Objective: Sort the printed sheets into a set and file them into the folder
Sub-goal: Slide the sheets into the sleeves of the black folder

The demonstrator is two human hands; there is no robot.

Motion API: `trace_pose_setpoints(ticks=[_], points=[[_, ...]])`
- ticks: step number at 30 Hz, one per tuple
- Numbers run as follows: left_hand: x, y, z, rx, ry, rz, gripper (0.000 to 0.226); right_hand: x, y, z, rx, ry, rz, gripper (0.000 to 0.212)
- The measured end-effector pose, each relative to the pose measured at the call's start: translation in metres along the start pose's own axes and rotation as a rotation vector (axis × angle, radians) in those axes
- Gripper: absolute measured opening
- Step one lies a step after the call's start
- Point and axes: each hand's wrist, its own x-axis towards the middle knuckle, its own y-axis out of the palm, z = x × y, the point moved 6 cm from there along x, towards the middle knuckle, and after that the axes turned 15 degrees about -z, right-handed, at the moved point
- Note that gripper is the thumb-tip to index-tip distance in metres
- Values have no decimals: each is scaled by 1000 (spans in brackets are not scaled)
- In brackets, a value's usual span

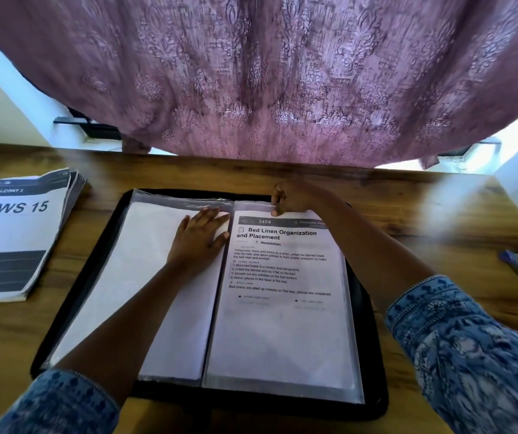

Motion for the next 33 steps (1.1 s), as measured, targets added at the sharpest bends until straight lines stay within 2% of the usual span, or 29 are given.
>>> trace_pose_setpoints(ticks=[9, 14, 17, 20, 22, 24, 25, 29, 31, 33], points=[[1, 3, 4, -4, 8, -8, 58, 10, 9, 5, -1, 19, 180, 30], [2, 4, 6, -5, 16, -17, 62, 6, 16, 7, 18, 46, 284, 17], [1, 4, 6, -11, 17, -18, 63, 4, 15, 0, 38, 94, 350, 22], [1, 4, 8, -24, 19, -19, 65, -3, -2, -11, 153, 128, 242, 17], [1, 5, 8, -21, 16, -17, 61, -12, -19, -21, 210, 115, 142, 25], [1, 5, 8, -18, 6, -13, 59, -29, -33, -34, 226, 107, 58, 24], [0, 6, 8, -17, 4, -15, 60, -38, -40, -42, 303, 128, 0, 21], [1, 2, 7, -25, 18, -28, 70, -79, -48, -67, 980, 354, -189, 33], [1, 1, 6, -44, 25, -35, 73, -97, -38, -67, 1144, 435, -180, 33], [1, -2, 6, -61, 28, -72, 69, -116, -19, -71, 1207, 545, -131, 35]])
